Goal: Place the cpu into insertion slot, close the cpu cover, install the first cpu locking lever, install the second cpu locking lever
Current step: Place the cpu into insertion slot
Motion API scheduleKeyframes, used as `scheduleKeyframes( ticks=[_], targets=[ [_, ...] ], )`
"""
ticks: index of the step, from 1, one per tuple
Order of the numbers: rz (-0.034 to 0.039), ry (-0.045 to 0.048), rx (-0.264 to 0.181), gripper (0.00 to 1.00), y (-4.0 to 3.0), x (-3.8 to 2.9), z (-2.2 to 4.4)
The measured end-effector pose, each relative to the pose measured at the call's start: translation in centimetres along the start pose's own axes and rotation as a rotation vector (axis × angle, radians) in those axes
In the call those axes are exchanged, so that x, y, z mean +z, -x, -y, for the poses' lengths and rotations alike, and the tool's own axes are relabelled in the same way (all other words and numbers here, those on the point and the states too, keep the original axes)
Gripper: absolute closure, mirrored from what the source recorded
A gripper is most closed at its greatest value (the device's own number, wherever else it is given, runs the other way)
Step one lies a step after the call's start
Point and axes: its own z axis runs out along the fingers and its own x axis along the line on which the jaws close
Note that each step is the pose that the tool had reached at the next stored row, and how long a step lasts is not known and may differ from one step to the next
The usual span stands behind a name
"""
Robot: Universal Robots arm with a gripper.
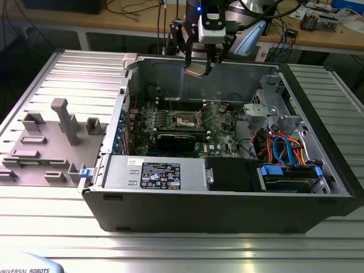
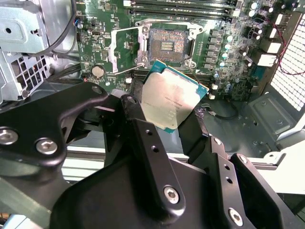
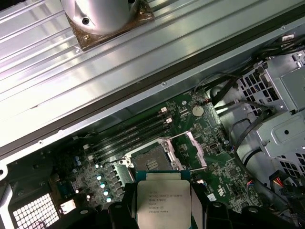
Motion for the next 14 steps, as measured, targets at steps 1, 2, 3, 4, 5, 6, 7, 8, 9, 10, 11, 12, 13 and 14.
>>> scheduleKeyframes(
  ticks=[1, 2, 3, 4, 5, 6, 7, 8, 9, 10, 11, 12, 13, 14],
  targets=[
    [0.0, 0.0, 0.0, 0.46, 0.0, 0.0, 0.0],
    [0.0, 0.0, 0.0, 0.46, 0.0, 0.0, 0.0],
    [0.0, 0.0, 0.001, 0.46, 0.0, 0.0, 0.0],
    [0.0001, 0.0, 0.001, 0.46, 0.0, 0.0, 0.0],
    [0.0002, 0.0, 0.002, 0.46, 0.0, 0.0, 0.0],
    [0.0003, 0.0, 0.003, 0.46, 0.0, 0.0, 0.0],
    [0.0004, 0.0001, 0.005, 0.46, 0.0, 0.0, 0.0],
    [0.0006, 0.0001, 0.008, 0.46, 0.0, 0.0, 0.0],
    [0.0012, 0.0003, 0.013, 0.46, 0.0, 0.0, 0.0],
    [0.0021, 0.0005, 0.024, 0.46, 0.0, 0.0, 0.0],
    [0.0027, 0.0006, 0.03, 0.46, 0.0, 0.0, 0.0],
    [0.0034, 0.0007, 0.038, 0.46, 0.0, 0.0, 0.0],
    [0.0041, 0.0009, 0.046, 0.46, 0.0, 0.0, 0.0],
    [0.0047, 0.0011, 0.053, 0.46, 0.0, 0.0, 0.0]
  ],
)
